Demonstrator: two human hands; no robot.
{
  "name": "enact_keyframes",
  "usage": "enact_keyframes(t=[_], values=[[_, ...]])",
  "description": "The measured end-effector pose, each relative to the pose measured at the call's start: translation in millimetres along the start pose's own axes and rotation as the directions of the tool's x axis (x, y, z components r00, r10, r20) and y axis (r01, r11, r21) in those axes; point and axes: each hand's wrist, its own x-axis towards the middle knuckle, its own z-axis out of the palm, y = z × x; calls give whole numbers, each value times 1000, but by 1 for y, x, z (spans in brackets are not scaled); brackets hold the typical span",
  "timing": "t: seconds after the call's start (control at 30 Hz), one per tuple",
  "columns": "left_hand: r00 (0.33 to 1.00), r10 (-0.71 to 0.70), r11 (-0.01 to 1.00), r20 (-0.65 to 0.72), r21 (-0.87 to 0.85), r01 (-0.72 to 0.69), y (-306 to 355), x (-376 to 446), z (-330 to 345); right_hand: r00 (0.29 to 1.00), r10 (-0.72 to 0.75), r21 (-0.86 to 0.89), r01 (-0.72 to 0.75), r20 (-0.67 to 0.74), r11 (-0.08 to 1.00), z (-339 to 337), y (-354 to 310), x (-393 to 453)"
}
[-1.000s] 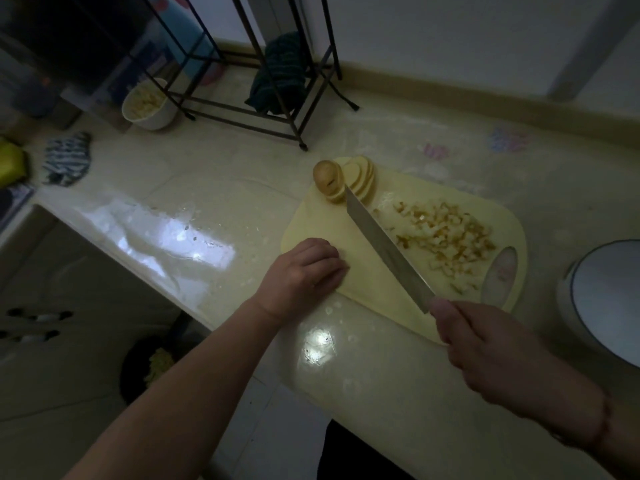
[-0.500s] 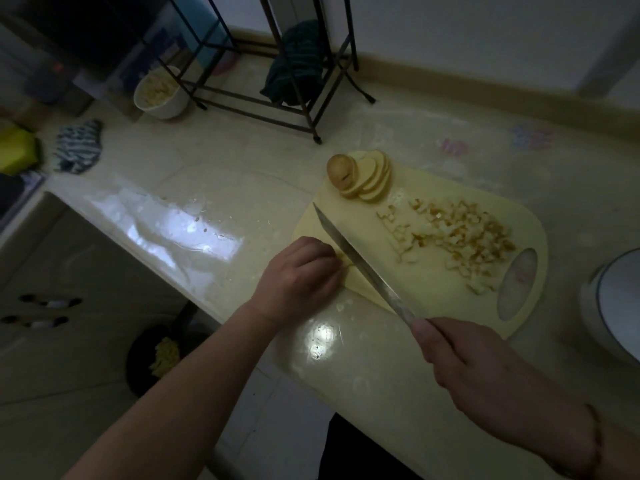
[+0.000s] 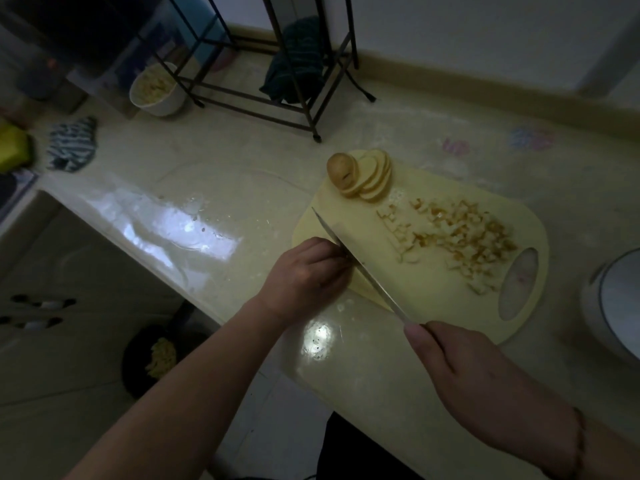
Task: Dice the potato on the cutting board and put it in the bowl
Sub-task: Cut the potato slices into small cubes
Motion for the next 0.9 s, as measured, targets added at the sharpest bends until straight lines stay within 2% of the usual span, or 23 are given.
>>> enact_keyframes(t=[0.3,0.5,0.73,0.9], values=[[999,33,999,19,-22,-33,-2,2,0,999,26,39,-25,-26,999,4,1,18],[999,46,999,-5,-19,-46,-3,2,3,980,196,151,-199,38,968,-26,16,16],[999,36,999,-25,34,-35,4,3,-3,989,144,73,-146,36,987,-23,3,18],[993,-111,991,-36,71,114,-2,-20,-11,998,64,11,-64,0,998,-14,2,19]])
